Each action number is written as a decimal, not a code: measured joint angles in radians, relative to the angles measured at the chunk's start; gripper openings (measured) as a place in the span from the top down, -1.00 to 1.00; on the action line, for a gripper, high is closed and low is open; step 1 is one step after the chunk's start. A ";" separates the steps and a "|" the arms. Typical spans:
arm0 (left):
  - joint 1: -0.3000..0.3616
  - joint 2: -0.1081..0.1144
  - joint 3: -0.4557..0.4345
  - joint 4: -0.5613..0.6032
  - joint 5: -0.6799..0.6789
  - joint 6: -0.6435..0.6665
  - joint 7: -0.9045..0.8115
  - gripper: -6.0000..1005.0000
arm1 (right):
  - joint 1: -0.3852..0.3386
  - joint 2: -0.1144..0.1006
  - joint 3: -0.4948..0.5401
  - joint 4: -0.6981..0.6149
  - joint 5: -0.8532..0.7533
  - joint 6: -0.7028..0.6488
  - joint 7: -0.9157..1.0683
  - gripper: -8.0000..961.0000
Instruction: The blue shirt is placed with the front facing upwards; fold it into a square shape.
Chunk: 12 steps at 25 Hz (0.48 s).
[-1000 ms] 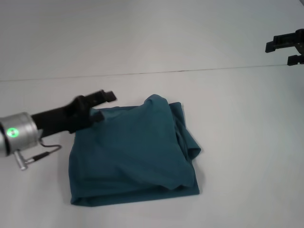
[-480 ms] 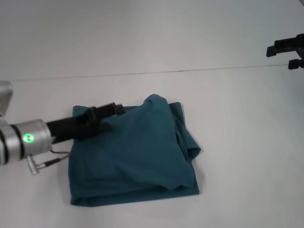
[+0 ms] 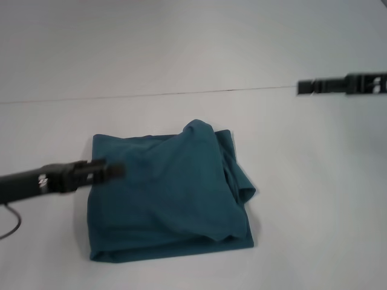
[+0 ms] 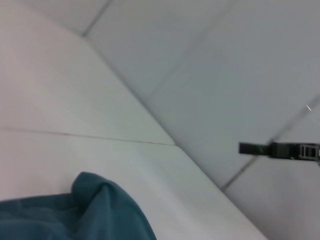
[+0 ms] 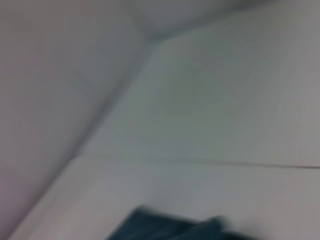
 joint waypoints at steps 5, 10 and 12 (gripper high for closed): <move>0.063 -0.022 0.004 0.038 0.026 0.044 0.149 -0.74 | -0.087 0.126 -0.011 -0.002 0.020 -0.076 -0.294 -0.93; 0.079 -0.039 0.029 0.034 0.089 0.076 0.263 -0.74 | -0.121 0.197 -0.016 0.007 -0.049 -0.075 -0.325 -0.93; 0.089 -0.051 0.041 0.032 0.089 0.092 0.336 -0.74 | -0.133 0.214 -0.018 0.014 -0.051 -0.082 -0.338 -0.93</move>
